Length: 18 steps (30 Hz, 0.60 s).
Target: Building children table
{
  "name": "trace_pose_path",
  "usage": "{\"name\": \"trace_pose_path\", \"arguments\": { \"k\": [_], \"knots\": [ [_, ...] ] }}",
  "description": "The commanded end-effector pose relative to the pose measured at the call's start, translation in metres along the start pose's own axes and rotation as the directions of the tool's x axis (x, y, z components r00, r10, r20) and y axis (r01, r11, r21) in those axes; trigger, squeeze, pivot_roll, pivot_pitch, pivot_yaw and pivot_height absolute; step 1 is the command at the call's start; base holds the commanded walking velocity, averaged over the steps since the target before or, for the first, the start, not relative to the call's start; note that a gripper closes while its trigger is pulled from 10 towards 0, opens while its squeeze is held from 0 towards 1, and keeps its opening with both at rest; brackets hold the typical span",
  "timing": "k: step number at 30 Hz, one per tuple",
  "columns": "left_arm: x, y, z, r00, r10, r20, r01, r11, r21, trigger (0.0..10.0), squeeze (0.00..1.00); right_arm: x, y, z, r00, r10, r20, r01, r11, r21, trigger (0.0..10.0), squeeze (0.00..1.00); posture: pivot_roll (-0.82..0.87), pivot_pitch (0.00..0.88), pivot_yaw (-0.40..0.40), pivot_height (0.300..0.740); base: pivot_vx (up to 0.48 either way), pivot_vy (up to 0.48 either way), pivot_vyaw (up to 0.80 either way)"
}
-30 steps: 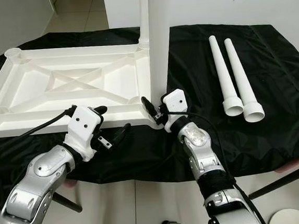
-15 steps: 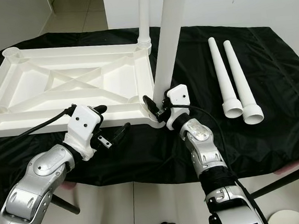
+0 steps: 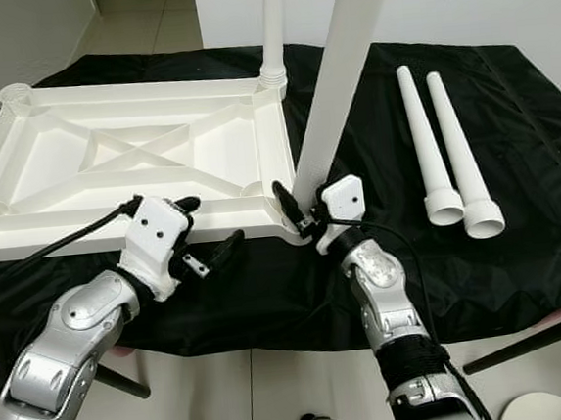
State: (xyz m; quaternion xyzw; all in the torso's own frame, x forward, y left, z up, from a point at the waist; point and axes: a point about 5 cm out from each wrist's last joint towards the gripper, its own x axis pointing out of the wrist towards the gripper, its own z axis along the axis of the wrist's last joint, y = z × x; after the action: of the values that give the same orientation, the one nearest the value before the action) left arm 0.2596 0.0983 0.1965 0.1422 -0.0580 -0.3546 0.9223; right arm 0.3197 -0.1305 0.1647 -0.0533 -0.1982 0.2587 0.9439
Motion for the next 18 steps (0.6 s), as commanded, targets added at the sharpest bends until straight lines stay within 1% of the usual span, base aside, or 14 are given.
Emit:
{"name": "trace_pose_path", "arguments": {
  "k": [1, 3, 4, 6, 9, 11, 14, 15, 17, 18],
  "knots": [
    [-0.001, -0.003, 0.002, 0.999, -0.038, 0.01, 0.038, 0.999, 0.0, 10.0, 0.0, -0.004, 0.002, -0.008, 0.998, 0.021, -0.057, -0.023, 1.0, -0.02, 10.0, 0.0, -0.01, 0.118, 0.005, 0.74, 0.0, 0.0, 0.0],
    [-0.001, -0.004, 0.002, 0.999, -0.039, 0.01, 0.039, 0.999, -0.001, 10.0, 0.0, -0.004, 0.002, -0.008, 0.997, 0.031, -0.069, -0.033, 0.999, -0.034, 10.0, 0.0, -0.01, 0.118, 0.005, 0.74, 0.0, 0.0, 0.0],
    [0.0, -0.004, 0.002, 0.999, -0.041, 0.01, 0.041, 0.999, 0.001, 10.0, 0.0, -0.004, 0.003, -0.011, 0.993, 0.052, -0.106, -0.058, 0.997, -0.056, 10.0, 0.0, -0.01, 0.118, 0.006, 0.74, 0.0, 0.0, 0.0],
    [0.0, -0.003, 0.003, 0.999, -0.043, 0.011, 0.043, 0.999, 0.003, 10.0, 0.0, -0.004, 0.004, -0.016, 0.985, 0.091, -0.148, -0.106, 0.989, -0.1, 10.0, 0.0, -0.01, 0.117, 0.006, 0.74, 0.0, 0.0, 0.0],
    [0.001, -0.003, 0.003, 0.999, -0.043, 0.012, 0.043, 0.999, 0.004, 10.0, 0.0, -0.004, 0.004, -0.018, 0.979, 0.106, -0.174, -0.127, 0.985, -0.12, 10.0, 0.0, -0.01, 0.116, 0.007, 0.74, 0.0, 0.0, 0.0],
    [0.001, -0.003, 0.003, 0.999, -0.044, 0.014, 0.044, 0.999, 0.006, 10.0, 0.0, -0.005, 0.005, -0.022, 0.967, 0.146, -0.21, -0.176, 0.976, -0.131, 10.0, 0.0, -0.01, 0.115, 0.005, 0.74, 0.0, 0.0, 0.0],
    [0.002, -0.003, 0.004, 0.999, -0.043, 0.014, 0.043, 0.999, 0.007, 10.0, 0.0, -0.006, 0.004, -0.023, 0.96, 0.167, -0.227, -0.197, 0.973, -0.117, 10.0, 0.0, -0.01, 0.115, 0.005, 0.74, 0.0, 0.0, 0.0],
    [0.002, -0.003, 0.004, 0.999, -0.042, 0.014, 0.042, 0.999, 0.008, 10.0, 0.0, -0.007, 0.003, -0.025, 0.953, 0.18, -0.243, -0.204, 0.976, -0.081, 10.0, 0.0, -0.01, 0.115, 0.004, 0.74, 0.0, 0.0, 0.0],
    [0.002, -0.003, 0.004, 0.999, -0.042, 0.014, 0.042, 0.999, 0.008, 10.0, 0.0, -0.007, 0.003, -0.025, 0.953, 0.18, -0.243, -0.204, 0.976, -0.081, 10.0, 0.0, -0.01, 0.115, 0.004, 0.74, 0.0, 0.0, 0.0],
    [0.002, -0.003, 0.004, 0.999, -0.042, 0.014, 0.041, 0.999, 0.009, 10.0, 0.0, -0.007, 0.002, -0.025, 0.948, 0.196, -0.25, -0.213, 0.976, -0.042, 10.0, 0.0, -0.01, 0.117, 0.005, 0.74, 0.0, 0.0, 0.0]
  ]
}}
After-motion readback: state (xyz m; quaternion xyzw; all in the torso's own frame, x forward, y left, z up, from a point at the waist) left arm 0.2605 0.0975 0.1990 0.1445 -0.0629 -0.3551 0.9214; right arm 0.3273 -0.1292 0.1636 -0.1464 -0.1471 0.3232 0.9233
